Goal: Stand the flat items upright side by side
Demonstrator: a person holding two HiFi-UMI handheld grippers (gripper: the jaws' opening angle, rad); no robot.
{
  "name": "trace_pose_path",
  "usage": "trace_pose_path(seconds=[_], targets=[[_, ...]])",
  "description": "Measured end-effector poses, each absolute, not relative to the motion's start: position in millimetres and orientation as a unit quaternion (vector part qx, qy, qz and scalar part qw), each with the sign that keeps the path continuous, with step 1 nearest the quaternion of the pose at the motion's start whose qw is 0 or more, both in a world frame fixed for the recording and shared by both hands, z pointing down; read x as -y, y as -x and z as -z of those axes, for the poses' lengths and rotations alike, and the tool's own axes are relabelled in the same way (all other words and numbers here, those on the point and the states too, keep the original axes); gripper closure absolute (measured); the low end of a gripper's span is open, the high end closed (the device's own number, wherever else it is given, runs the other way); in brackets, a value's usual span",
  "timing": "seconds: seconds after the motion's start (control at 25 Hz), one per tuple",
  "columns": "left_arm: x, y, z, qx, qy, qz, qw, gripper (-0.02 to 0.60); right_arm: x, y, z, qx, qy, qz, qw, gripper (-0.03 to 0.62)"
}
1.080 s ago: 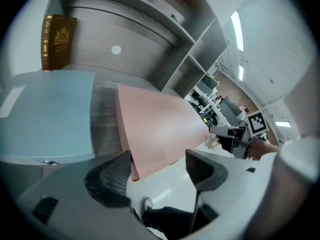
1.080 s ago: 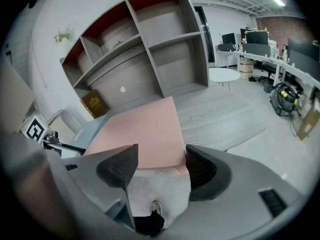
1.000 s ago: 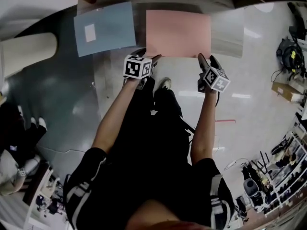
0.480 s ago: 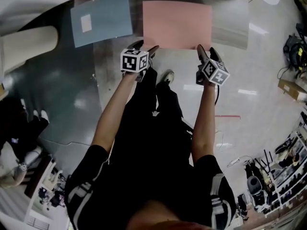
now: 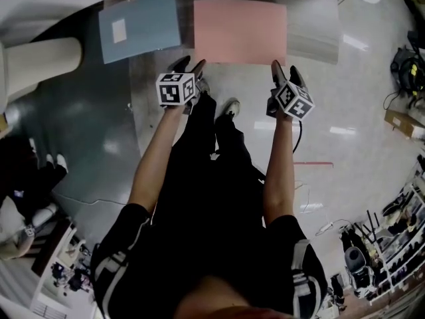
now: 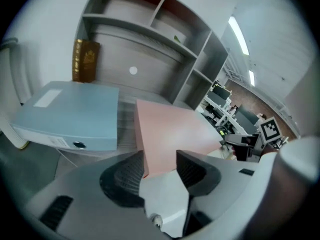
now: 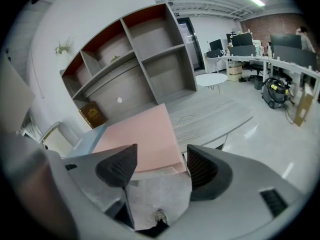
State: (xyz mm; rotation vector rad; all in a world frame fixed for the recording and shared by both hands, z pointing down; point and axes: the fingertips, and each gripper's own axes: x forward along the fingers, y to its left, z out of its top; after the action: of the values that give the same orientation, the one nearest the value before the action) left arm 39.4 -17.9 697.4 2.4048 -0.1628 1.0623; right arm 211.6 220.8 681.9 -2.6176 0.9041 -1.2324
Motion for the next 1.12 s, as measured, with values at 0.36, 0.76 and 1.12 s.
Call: trace_pose_path(seconds=[0.36, 0.76, 1.12], targets=[[-1.0, -29.8, -555.1, 0.075, -0.956, -0.164, 0.232, 0.557, -234.0, -182.3, -665.3, -0.277, 0.855, 0.412, 0.149, 0.281], [-39.7, -27.1, -483.1, 0.043, -0.976, -0.065, 0.203, 0.558, -208.2, -155.2, -715.4, -0.273, 0.784, 0.458, 0.318, 0.280], [-45.8, -19.7, -502.4, 0.046, -0.972, -0.082, 0.216, 0.558, -172.0, -161.3, -746.2, -0.259, 0.691, 0.448, 0.504, 0.227]])
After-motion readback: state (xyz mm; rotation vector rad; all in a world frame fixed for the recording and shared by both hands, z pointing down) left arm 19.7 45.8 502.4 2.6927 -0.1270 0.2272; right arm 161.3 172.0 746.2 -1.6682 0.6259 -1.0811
